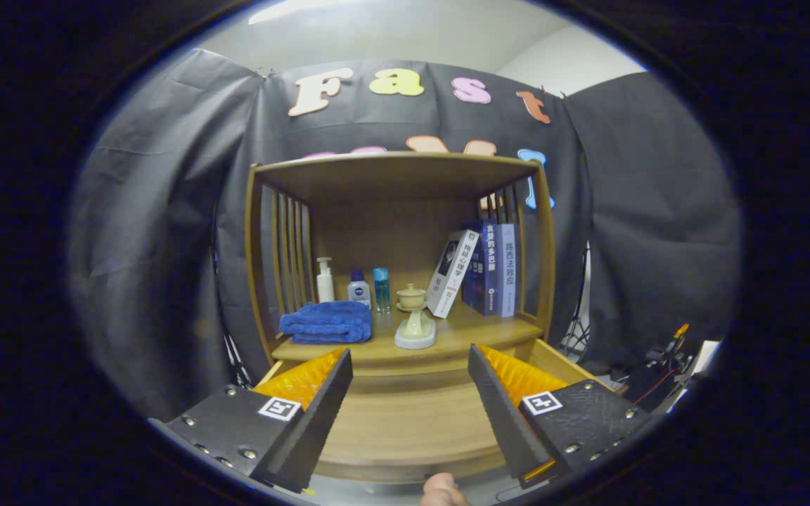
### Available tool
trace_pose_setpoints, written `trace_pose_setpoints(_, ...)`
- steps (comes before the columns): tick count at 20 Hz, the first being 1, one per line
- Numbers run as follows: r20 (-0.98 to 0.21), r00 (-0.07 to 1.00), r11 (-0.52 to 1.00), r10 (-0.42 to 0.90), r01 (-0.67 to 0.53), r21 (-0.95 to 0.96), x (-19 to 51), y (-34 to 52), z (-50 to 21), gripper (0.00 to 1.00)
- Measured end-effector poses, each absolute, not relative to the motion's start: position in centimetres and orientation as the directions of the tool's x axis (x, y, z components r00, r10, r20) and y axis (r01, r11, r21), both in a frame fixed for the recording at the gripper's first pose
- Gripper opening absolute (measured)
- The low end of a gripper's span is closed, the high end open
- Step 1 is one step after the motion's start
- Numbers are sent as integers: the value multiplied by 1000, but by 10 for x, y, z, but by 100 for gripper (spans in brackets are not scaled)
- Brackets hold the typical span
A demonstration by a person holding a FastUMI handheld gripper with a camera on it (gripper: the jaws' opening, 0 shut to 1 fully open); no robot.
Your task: Pull open the drawer, take out the items inside it, and place them on the countertop above the cabinet.
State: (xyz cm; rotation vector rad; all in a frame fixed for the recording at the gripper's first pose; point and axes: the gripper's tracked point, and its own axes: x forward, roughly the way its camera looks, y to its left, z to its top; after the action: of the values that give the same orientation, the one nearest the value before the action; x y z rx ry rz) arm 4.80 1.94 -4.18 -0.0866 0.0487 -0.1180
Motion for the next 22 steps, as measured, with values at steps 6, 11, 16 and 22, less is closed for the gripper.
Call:
trace_pose_setpoints(6,-56,991,989,-121,115,-88,-11,8,-71,99)
trace_pose_setpoints(11,-37,991,982,-125,119,-148,-16,-13,-96,99)
trace_pose_setpoints(16,-69,985,985,-156,149,-92,-11,-20,-125,99)
trace_pose_setpoints(22,-103,984,984,-146,133,-121,-6,-20,-165,99)
